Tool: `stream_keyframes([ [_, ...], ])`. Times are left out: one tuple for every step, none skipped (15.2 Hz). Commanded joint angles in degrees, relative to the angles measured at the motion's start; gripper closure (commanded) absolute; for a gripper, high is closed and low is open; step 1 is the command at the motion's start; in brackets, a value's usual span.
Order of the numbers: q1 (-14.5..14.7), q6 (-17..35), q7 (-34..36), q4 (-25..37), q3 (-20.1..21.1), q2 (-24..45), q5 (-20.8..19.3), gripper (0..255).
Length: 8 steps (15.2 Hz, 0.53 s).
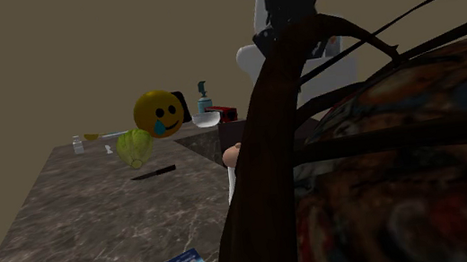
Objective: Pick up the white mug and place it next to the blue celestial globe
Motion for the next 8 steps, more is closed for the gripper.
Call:
stream_keyframes([
  [0.0, 1.3, -0.2, -0.8, 0.1, 0.5, 0.2, 255],
  [0.0, 1.9, -0.3, -1.3, 0.2, 0.7, 0.3, 255],
  [0.0, 2.6, -0.4, -1.7, 0.2, 0.9, 0.4, 255],
  [0.0, 3.2, -0.5, -2.1, 0.3, 1.1, 0.5, 255],
  [0.0, 3.8, -0.6, -2.5, 0.3, 1.4, 0.6, 255],
  [0.0, 4.5, -0.6, -2.9, 0.4, 1.6, 0.7, 255],
  [0.0, 5.1, -0.7, -3.3, 0.4, 1.9, 0.8, 255],
  [0.0, 5.7, -0.8, -3.7, 0.5, 2.1, 0.9, 255],
])
